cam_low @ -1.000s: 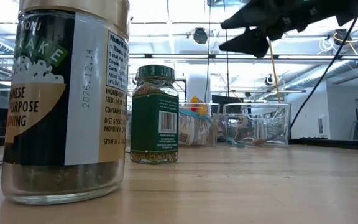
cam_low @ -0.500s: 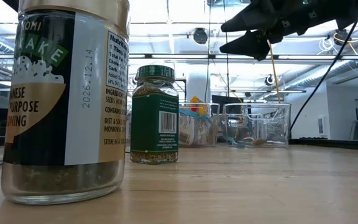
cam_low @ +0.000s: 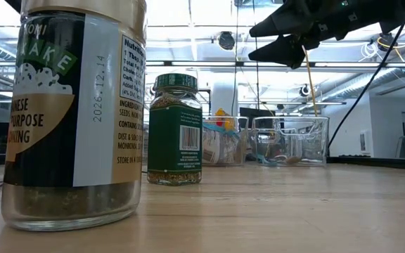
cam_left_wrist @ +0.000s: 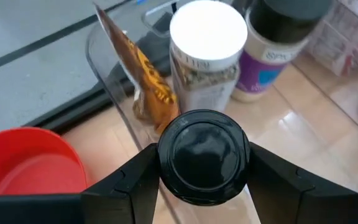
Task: Pick & Place Food Item
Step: Put the orange seasoning bottle into the left transparent bin, then put the green seasoning bottle into the left transparent bin
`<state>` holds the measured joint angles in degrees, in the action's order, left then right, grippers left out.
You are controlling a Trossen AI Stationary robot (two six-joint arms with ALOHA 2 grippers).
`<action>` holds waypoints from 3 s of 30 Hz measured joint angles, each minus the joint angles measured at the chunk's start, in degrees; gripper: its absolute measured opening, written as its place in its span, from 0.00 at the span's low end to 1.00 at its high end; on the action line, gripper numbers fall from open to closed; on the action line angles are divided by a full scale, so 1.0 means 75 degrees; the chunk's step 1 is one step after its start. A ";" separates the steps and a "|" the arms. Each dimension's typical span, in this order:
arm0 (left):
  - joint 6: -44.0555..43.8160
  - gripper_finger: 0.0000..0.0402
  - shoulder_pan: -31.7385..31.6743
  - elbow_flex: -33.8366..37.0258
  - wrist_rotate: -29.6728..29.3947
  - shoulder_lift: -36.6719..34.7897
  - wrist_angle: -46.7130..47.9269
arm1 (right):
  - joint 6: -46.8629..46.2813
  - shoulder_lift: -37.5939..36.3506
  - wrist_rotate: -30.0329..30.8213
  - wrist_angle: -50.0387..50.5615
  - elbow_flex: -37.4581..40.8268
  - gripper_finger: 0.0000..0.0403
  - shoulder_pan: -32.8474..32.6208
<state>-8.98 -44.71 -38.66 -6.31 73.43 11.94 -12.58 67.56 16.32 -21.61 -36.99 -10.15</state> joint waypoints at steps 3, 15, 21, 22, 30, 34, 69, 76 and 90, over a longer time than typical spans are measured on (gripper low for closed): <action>-0.0026 0.51 0.0000 -0.0011 -0.0080 0.0238 -0.0174 | 0.0000 0.0001 0.0000 0.0004 -0.0001 0.79 0.0000; -0.0180 0.97 0.0022 -0.0009 -0.0262 0.0021 -0.0042 | 0.0000 0.0004 0.0000 0.0121 -0.0003 0.79 0.0000; -0.0383 0.89 0.0157 -0.0313 0.0436 -0.0612 0.0186 | 0.0000 0.0004 -0.0004 0.0121 -0.0003 0.79 0.0000; -0.0471 0.88 0.0207 -0.0381 0.0563 -0.0749 0.0226 | 0.0000 0.0004 -0.0003 0.0122 -0.0003 0.79 0.0000; -0.0016 0.85 0.1058 -0.0775 0.0846 -0.1971 0.0871 | 0.0000 0.0004 -0.0003 0.0126 -0.0003 0.79 0.0000; -0.0074 0.85 0.1499 -0.0824 -0.0289 -0.2698 0.2745 | 0.0000 0.0004 -0.0015 0.0203 -0.0003 0.79 -0.0009; -0.3951 0.81 0.2978 0.1204 -0.1488 -0.2870 0.2968 | -0.0032 0.0004 -0.0026 0.0233 -0.0009 0.79 -0.0012; -0.3451 0.80 0.3250 0.0759 -0.0659 -0.3370 0.3340 | -0.0032 0.0004 -0.0029 0.0235 -0.0009 0.79 -0.0012; -0.2831 0.81 0.6022 0.0788 0.0055 -0.2982 0.1221 | -0.0453 0.0143 -0.0234 0.0590 -0.0012 0.79 -0.0058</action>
<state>-30.21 0.45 -32.75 -5.90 51.06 21.10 -15.98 68.63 14.56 -17.18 -37.08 -10.59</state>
